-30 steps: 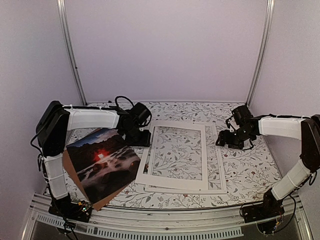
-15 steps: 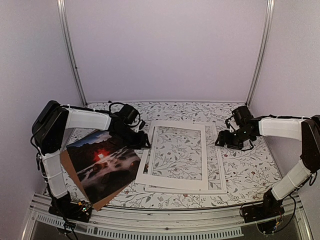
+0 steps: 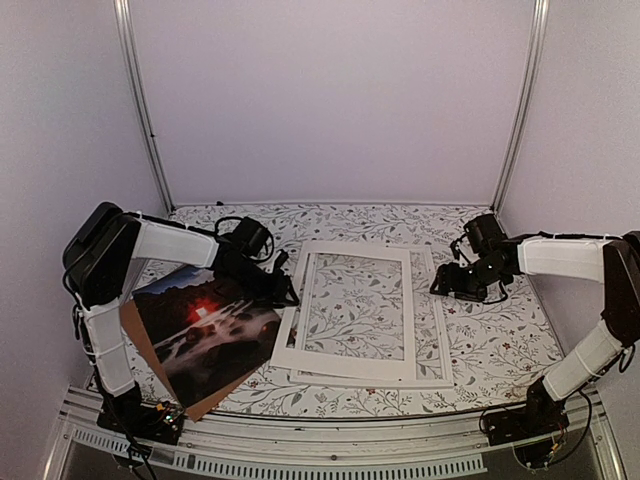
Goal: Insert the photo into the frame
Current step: Adjust the mat board under the glass panel.
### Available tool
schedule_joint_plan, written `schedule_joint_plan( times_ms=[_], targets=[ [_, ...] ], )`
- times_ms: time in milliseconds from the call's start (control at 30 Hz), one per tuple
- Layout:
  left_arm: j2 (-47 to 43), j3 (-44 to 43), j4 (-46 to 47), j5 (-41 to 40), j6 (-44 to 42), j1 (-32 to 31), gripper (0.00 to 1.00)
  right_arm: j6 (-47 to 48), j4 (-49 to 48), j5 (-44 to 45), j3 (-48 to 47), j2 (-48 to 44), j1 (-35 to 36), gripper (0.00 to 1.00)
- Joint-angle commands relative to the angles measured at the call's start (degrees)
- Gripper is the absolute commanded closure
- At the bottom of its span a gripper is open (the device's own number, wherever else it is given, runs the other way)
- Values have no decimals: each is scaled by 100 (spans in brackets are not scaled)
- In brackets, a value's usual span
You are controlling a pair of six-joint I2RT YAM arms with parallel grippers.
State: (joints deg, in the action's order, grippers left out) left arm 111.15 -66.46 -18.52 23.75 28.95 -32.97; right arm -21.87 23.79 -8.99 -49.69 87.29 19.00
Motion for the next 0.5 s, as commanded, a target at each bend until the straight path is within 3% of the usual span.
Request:
schedule_joint_plan(
  times_ms=[0, 233, 467],
  targets=[
    [171, 159, 315, 278, 59, 80, 52, -61, -120, -41, 80, -182, 69, 25],
    [222, 397, 751, 653, 268, 98, 58, -104, -210, -109, 125, -136, 103, 25],
    [210, 554, 1194, 1045, 476, 173, 72, -109, -226, -107, 126, -81, 133, 25]
  ],
)
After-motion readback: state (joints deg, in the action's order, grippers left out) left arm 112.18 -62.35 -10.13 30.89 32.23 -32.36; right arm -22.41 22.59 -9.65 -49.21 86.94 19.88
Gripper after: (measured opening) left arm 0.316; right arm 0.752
